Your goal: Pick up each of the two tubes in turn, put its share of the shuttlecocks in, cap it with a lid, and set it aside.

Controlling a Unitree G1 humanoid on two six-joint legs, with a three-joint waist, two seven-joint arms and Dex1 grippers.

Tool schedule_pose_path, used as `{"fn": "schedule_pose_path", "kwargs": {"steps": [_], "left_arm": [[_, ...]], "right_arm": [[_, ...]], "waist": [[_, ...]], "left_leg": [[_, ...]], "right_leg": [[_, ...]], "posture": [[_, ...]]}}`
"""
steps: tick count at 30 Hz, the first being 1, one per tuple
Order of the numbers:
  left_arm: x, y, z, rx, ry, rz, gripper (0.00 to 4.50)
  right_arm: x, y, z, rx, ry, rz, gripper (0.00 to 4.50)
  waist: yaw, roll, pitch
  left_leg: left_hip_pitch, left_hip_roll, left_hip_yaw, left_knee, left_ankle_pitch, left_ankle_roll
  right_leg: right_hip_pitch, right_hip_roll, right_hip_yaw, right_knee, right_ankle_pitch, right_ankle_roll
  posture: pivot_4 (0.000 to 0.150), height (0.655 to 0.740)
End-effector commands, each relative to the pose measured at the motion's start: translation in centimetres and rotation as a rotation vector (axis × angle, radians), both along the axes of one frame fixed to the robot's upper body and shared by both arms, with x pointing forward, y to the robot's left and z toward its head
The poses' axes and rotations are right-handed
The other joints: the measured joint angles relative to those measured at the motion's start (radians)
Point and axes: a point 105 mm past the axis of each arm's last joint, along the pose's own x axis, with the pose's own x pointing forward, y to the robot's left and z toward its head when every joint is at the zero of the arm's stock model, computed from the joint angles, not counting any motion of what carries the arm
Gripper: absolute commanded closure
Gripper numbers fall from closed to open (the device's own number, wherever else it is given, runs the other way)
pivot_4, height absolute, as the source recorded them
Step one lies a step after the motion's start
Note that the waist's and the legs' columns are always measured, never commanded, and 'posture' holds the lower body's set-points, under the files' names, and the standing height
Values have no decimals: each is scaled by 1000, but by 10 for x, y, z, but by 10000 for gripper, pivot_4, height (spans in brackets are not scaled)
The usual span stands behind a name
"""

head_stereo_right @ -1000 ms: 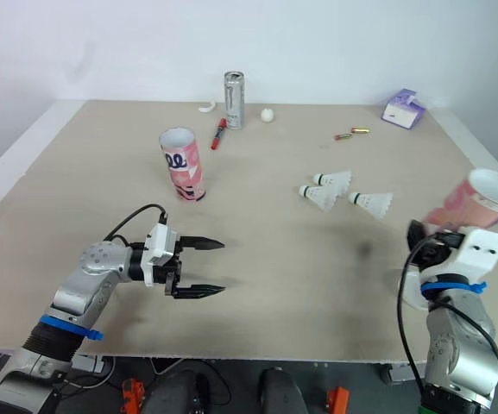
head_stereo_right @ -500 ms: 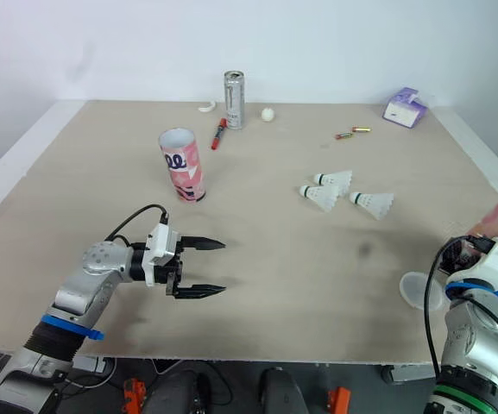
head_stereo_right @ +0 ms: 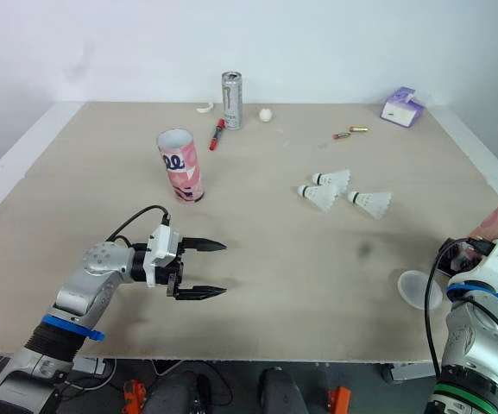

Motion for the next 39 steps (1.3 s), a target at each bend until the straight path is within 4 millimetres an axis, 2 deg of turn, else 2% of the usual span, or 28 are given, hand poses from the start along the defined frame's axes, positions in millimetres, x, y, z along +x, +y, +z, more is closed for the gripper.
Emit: {"fn": "schedule_pose_path", "kwargs": {"steps": [1,13,20,25,31,36,39], "left_arm": [[-2,-3,5,2,-28,-18,0],[-2,-6,5,6,-22,-37,0],[-1,-8,4,9,-20,-48,0],[0,-8,5,8,-19,-46,0],[5,-3,4,4,-17,-2,0],[15,1,5,-17,-25,76,0],[22,3,7,-36,-26,141,0]], "right_arm": [[-6,0,20,-60,-44,5,1852],[-36,13,15,-49,-13,-1,1852],[-43,20,13,-53,24,9,1852],[-51,34,19,-53,21,44,1852],[-63,65,32,-94,47,128,1852],[-59,123,42,-175,60,337,1852],[-46,156,53,-178,-5,524,1852]], "waist": [[0,0,0],[0,0,0],[0,0,0],[1,0,0],[2,0,0],[-2,0,0],[-3,-2,1]], "left_leg": [[0,0,0,0,0,0],[1,1,1,-1,0,0],[1,1,1,-1,0,0],[1,1,0,-1,0,0],[1,2,0,-2,0,0],[2,3,-1,-2,0,0],[2,3,-1,-1,0,0]], "right_leg": [[0,0,0,0,0,0],[0,1,2,0,0,0],[0,1,2,0,-1,0],[0,1,2,0,-1,-1],[0,1,1,0,-2,-1],[0,2,0,0,-2,-2],[0,2,0,0,-2,-1]], "posture": [[1500,7400],[1500,7400],[1500,7400],[1500,7400],[1500,7400],[1500,7400],[1500,7400]]}}
